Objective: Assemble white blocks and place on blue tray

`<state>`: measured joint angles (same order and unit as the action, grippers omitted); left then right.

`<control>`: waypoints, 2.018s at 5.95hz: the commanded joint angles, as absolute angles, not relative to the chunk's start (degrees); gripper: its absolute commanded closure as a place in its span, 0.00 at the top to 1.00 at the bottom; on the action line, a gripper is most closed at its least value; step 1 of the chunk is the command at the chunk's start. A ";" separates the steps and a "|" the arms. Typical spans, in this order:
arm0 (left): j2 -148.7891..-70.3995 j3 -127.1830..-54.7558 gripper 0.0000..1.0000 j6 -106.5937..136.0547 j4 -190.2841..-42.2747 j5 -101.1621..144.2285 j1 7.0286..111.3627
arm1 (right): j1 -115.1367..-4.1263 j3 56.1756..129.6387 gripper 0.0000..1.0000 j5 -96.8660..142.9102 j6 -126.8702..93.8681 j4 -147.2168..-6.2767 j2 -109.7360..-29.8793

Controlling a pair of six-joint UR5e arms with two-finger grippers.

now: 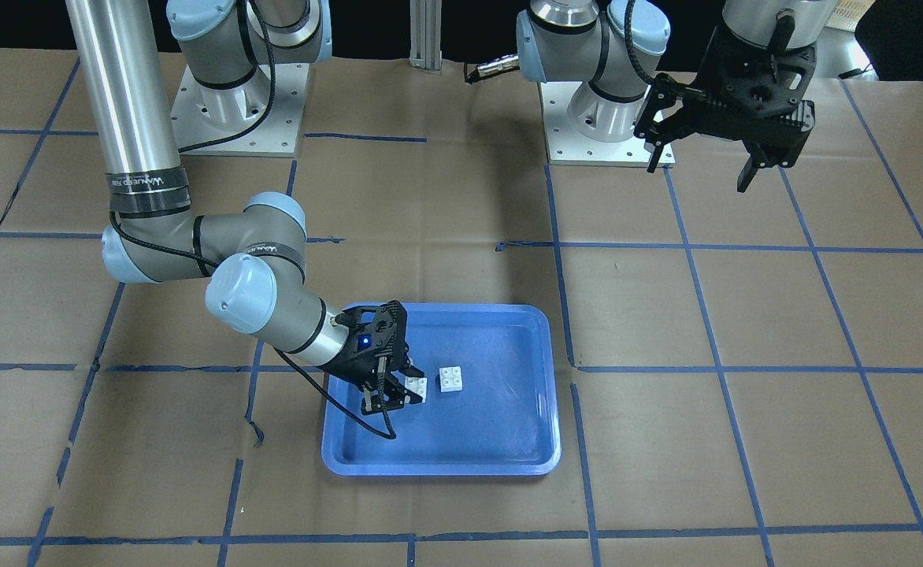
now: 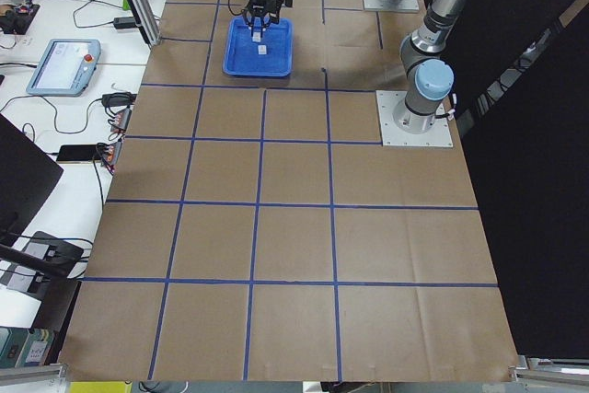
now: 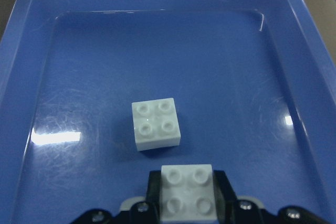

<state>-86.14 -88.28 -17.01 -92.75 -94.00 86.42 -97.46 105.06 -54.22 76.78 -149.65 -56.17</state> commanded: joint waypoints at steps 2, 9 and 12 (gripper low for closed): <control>-88.58 -86.49 0.99 1.70 -92.29 -91.77 89.01 | -98.44 105.91 0.40 -54.23 76.55 -151.26 -55.63; -87.19 -87.10 0.99 1.76 -92.20 -91.76 92.72 | -98.53 105.82 0.40 -53.53 72.51 -152.75 -55.72; -87.27 -86.84 0.99 1.76 -92.20 -91.76 92.55 | -98.70 105.91 0.40 -53.53 72.51 -153.02 -55.63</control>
